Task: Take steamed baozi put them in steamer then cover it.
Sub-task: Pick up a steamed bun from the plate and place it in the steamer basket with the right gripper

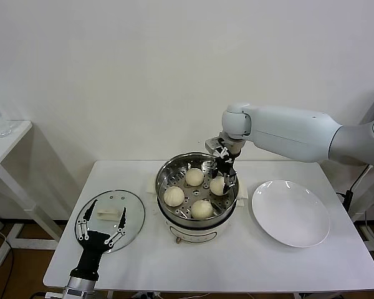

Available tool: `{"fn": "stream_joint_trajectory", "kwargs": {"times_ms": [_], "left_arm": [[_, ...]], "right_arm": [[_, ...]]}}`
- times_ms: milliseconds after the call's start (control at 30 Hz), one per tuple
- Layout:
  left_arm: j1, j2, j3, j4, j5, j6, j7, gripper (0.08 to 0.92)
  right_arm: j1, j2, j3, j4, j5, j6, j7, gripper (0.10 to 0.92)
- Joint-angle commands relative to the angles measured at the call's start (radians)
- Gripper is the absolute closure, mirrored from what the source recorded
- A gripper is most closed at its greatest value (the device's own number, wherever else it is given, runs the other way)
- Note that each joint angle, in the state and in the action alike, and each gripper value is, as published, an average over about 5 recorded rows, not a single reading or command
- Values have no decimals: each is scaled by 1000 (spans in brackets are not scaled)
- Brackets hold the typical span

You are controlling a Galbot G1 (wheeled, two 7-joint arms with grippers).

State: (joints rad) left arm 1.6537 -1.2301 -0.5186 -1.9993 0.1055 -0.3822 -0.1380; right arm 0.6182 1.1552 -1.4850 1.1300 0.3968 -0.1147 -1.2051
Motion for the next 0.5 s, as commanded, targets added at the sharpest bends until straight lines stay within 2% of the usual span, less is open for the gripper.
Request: {"fn": "stream_joint_trajectory", "kwargs": {"times_ms": [33, 200, 400, 500], "left_arm": [[0, -1, -2, 0, 1, 0, -2, 177], [0, -3, -2, -2, 2, 2, -3, 177], [-6, -3, -1, -2, 15, 7, -7, 177], [-15, -3, 0, -3, 34, 13, -13, 177]], "right_arm": [[-17, 7, 1, -11, -16, 4, 11, 293], [-16, -5, 21, 1, -16, 6, 18, 210], [-15, -102, 127, 104, 21, 11, 46, 203], [-28, -189, 223, 180, 91, 36, 123, 203]]}}
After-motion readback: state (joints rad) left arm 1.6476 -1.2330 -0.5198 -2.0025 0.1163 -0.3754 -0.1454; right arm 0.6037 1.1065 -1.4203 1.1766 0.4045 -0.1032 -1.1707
